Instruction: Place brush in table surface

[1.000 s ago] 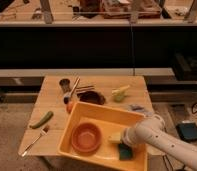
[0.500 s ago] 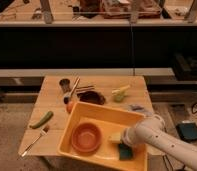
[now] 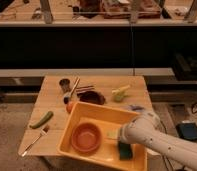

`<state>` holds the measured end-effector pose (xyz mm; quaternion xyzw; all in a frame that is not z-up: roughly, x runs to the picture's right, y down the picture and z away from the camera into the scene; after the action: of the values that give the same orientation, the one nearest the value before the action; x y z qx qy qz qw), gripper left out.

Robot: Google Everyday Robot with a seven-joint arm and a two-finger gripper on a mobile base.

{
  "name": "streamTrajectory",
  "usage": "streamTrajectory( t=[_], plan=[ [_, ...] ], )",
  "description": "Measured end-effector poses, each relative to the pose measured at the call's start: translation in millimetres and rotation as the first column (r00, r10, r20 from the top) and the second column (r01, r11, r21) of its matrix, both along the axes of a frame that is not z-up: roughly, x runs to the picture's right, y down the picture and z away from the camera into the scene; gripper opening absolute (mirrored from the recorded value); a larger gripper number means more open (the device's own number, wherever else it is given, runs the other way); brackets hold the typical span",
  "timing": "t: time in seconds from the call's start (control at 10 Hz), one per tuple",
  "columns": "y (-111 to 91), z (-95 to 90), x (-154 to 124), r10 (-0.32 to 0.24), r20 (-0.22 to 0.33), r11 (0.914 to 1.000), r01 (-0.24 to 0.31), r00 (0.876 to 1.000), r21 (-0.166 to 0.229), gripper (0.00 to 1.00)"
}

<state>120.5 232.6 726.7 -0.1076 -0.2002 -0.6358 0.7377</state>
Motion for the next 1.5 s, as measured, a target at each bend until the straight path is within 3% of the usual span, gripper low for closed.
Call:
streamTrajectory(
  t=[0.2,0.5,0.6,0.8,0.9,1.0,1.1,1.2,1.5],
  plan=[
    [-34.0,-32.3,-10.8,-0.075,-0.032,0.9960,0.076,0.997,0.047,0.80],
    [-95.4,-83.5,-39.9,-0.212,-0.067,0.9687,0.219,0.975,0.117,0.80],
    [-121.3,-101.4,-48.7,-0.268,-0.071,0.9500,0.276,0.961,0.146,0.80],
    [-159.1,-126.4,-56.4,-0.384,-0.034,0.9044,0.384,0.923,0.187,0.80],
    [-179.1,-140.4,-60.2,-0.450,-0.012,0.8718,0.442,0.893,0.211,0.80],
    [-191.8,-149.7,-63.5,-0.491,0.002,0.8484,0.477,0.871,0.229,0.80],
    [-199.6,-155.7,-65.8,-0.518,0.012,0.8320,0.500,0.855,0.240,0.80],
    [-203.7,-159.0,-66.7,-0.532,0.016,0.8229,0.512,0.847,0.247,0.80],
    [-205.2,-160.2,-67.1,-0.547,0.017,0.8123,0.526,0.837,0.253,0.80]
  ],
)
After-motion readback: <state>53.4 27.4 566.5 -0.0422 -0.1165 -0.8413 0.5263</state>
